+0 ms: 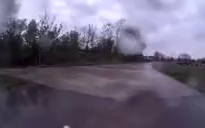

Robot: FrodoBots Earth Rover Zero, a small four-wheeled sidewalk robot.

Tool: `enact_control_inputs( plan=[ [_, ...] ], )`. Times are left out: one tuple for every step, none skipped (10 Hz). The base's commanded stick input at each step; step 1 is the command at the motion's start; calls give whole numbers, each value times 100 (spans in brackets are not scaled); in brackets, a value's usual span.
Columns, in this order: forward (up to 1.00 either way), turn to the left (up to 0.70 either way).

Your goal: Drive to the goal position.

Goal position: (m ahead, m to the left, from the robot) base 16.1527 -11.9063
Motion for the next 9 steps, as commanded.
enact_control_inputs(
  plan=[
    [70, 0],
    [70, 0],
    [70, 0],
    [70, 0],
    [70, 0],
    [70, 0],
    [70, 0],
    [70, 0],
    [70, 0]
  ],
)
